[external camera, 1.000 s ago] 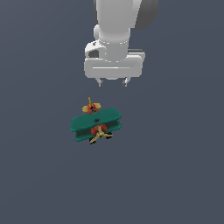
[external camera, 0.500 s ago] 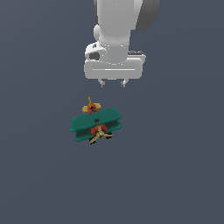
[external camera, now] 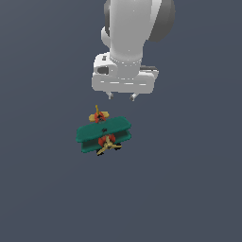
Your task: Pick up the object and move it to a goal position.
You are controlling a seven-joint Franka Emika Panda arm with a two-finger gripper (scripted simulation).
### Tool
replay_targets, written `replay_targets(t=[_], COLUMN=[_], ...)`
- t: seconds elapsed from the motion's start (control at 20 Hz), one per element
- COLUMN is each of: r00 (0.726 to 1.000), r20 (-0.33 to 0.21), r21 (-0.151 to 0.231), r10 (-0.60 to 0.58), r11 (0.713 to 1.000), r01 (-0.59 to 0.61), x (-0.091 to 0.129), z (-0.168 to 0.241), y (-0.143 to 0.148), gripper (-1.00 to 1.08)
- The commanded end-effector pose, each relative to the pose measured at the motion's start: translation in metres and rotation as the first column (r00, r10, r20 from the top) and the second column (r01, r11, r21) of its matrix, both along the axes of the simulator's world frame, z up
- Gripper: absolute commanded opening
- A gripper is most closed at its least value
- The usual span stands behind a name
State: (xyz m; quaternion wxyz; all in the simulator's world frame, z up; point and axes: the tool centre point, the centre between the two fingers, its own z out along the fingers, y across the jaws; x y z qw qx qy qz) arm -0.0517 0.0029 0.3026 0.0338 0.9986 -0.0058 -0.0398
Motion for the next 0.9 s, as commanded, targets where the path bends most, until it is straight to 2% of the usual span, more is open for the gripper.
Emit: replay_targets(t=[0.0,0.4,0.85], r00=[1.0,0.991,0.972], r20=[-0.028,-0.113,-0.187], r21=[-0.021,-0.11,-0.233], r10=[-0.014,-0.07,-0.145], r11=[1.0,0.992,0.967], r01=[0.014,0.057,0.099], x=[0.004,0.018,0.03], z=[-0.006,-0.027,-0.051], y=[0.0,-0.003,-0.007], gripper=[0.68,0.68,0.68])
